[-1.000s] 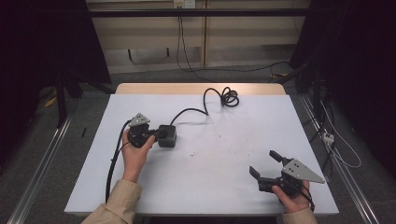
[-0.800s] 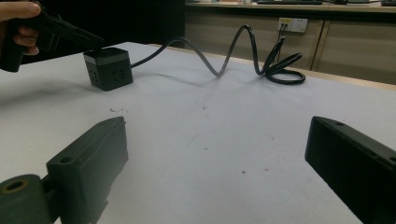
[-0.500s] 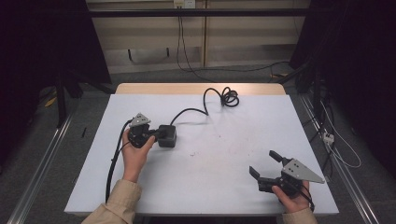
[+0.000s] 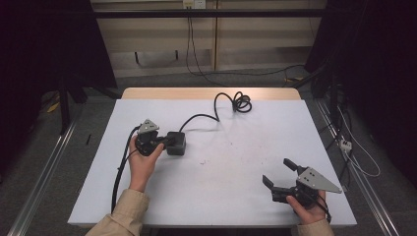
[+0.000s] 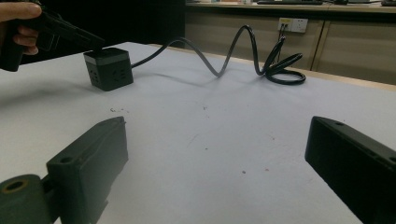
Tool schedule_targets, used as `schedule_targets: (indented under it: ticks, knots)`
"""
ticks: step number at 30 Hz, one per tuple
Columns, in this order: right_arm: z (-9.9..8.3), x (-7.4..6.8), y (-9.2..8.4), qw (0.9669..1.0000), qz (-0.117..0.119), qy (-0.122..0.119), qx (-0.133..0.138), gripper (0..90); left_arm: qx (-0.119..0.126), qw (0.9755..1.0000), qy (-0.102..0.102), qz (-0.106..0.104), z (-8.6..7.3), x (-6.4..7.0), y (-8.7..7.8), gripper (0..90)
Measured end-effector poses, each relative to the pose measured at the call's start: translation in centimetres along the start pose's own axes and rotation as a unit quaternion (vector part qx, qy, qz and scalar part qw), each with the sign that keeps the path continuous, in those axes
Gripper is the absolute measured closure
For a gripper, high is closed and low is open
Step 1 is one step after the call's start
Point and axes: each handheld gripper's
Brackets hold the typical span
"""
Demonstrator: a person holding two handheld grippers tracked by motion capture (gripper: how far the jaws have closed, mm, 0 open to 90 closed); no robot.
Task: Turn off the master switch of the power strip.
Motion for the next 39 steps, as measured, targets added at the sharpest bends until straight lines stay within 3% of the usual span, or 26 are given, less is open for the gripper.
schedule_targets:
  ticks: [8, 33, 39]
  knots:
    - [0.01, 0.04, -0.03, 1.0, 0.0, 0.0, 0.0, 5.4, -0.003, 0.9999, 0.01, 0.011, 0.04, 0.23, -0.01, 90.0]
    - [0.01, 0.06, -0.03, 1.0, 0.0, 0.0, 0.0, 5.3, 0.004, 1.0, -0.008, 0.003, -0.1, 0.19, 0.04, 90.0]
    - [0.02, 0.03, -0.02, 1.0, 0.0, 0.0, 0.0, 5.4, 0.001, 1.0, -0.003, 0.005, -0.09, 0.14, 0.01, 90.0]
Point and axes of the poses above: each handheld gripper's, and its own axes: y roughly forward along the jaws, z roughly out of its top, x roughly to its right, and after that the axes turned 14 degrees about -x, right-handed
